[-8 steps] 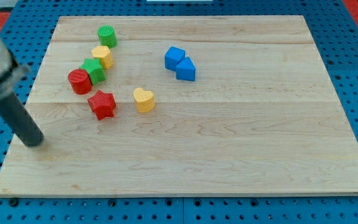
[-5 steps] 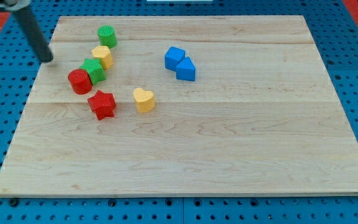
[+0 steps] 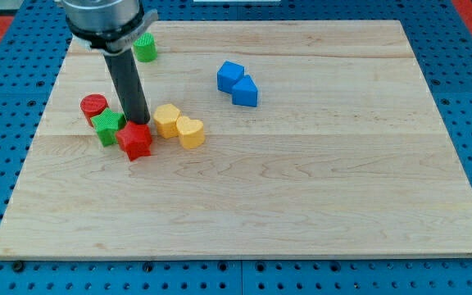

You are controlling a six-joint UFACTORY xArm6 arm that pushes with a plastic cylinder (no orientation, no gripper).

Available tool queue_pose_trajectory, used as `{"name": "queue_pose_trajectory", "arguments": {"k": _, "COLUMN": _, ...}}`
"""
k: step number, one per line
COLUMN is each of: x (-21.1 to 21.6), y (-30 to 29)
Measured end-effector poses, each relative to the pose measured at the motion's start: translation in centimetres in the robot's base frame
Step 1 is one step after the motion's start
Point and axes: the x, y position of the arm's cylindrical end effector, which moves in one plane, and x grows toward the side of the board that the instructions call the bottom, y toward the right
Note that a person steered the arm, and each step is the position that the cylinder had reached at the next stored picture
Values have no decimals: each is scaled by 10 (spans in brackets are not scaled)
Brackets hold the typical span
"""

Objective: Move the red star slightly up

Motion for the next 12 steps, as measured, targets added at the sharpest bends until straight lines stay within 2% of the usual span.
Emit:
{"name": "queue_pose_trajectory", "arguments": {"k": 1, "x": 23, "y": 41}}
{"name": "queue_pose_trajectory", "arguments": {"k": 2, "x": 41, "y": 34}}
{"name": "queue_pose_trajectory", "arguments": {"k": 3, "x": 106, "y": 20}}
{"name": "queue_pose_trajectory", "arguments": {"k": 5, "x": 44, "y": -48}}
{"name": "queue_pose_trajectory", "arguments": {"k": 7, "x": 39, "y": -63}}
{"name": "queue_pose_trajectory", "arguments": {"k": 9, "x": 63, "y": -29}}
{"name": "queue_pose_trajectory", "arguments": {"k": 10, "x": 32, "y": -11}}
{"name": "queue_pose_trajectory", "arguments": {"k": 11, "x": -18, "y": 13}}
{"name": "queue_pose_trajectory", "arguments": {"k": 12, "x": -24, "y": 30}}
